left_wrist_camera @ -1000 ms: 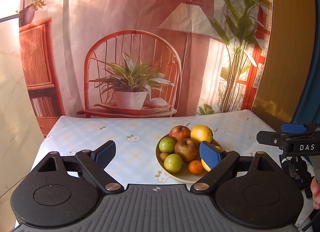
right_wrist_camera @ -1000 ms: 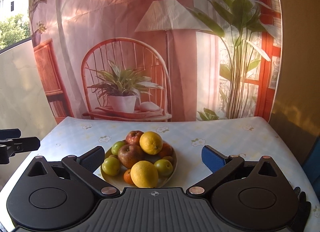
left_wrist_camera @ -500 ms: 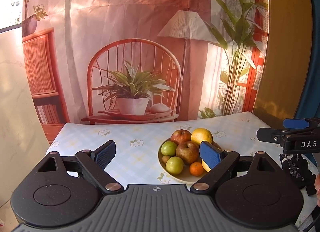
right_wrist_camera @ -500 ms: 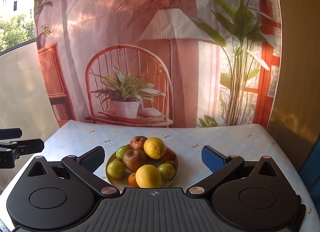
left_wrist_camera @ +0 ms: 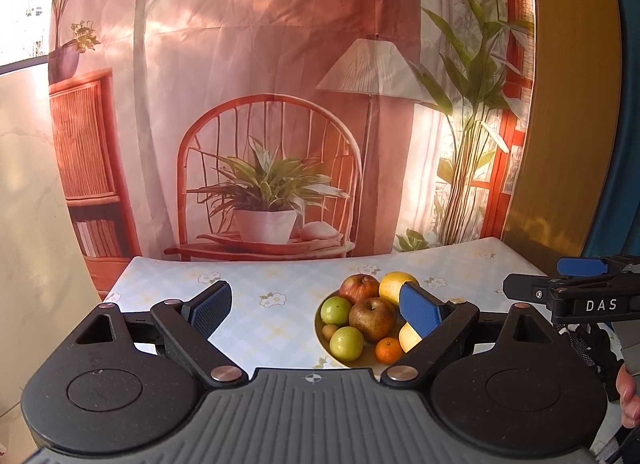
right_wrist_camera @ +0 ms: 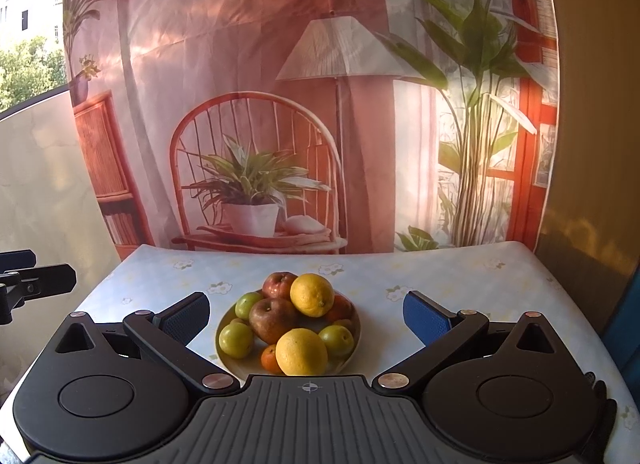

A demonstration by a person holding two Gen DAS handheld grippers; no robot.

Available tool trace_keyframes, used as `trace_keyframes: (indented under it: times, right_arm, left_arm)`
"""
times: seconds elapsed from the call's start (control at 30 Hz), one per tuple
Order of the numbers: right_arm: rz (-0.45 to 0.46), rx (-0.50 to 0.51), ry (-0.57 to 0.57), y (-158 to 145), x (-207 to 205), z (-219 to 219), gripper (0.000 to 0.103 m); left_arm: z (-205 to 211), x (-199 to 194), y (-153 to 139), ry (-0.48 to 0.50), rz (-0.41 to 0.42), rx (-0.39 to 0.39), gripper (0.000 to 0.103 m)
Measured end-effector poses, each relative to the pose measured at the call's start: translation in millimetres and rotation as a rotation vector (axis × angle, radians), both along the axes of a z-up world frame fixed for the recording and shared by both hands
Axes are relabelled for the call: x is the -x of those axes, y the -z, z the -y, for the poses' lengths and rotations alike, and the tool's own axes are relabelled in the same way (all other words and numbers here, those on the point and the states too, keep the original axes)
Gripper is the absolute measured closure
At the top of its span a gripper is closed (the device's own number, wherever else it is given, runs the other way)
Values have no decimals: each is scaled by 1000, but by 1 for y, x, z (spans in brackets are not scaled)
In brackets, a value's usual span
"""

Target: Organize fruits

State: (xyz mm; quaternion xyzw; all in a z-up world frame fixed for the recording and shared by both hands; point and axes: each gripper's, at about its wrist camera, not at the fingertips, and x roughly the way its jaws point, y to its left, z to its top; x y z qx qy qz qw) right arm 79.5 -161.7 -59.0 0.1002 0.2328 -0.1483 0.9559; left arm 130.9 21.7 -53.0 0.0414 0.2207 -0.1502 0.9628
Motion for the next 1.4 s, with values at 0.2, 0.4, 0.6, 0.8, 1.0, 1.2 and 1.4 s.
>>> trace_keyframes:
  times: [0.2,0.4,0.6,0.8,1.0,1.2,1.4]
  right_arm:
    - [0,-4,1,0,1,0,0]
    - [1,-4,0,0,1,0,0]
    - [1,-5,1,0,1,-1,0]
    - [2,-4,3,0,1,-3,0]
    - [3,-4,2,0,1,-3,0]
    - [5,-3,1,-1,1,-5,0]
    - [5,-4,1,-1,1,-5,0]
  left_arm:
    - [-1,0,-1,-4,-2,0,10]
    - [-1,-1,-2,-4,-3,0,10]
    - [-2,-1,-2,-2,-11,4,10]
    - [-2,-1,-2,1,-9,-1,10]
    - [-3,-1,-2,1,-12,2,10]
    - [-3,-1,-2,7,-15,0,10]
    - [-3,-1,-1,12,-14,3,10]
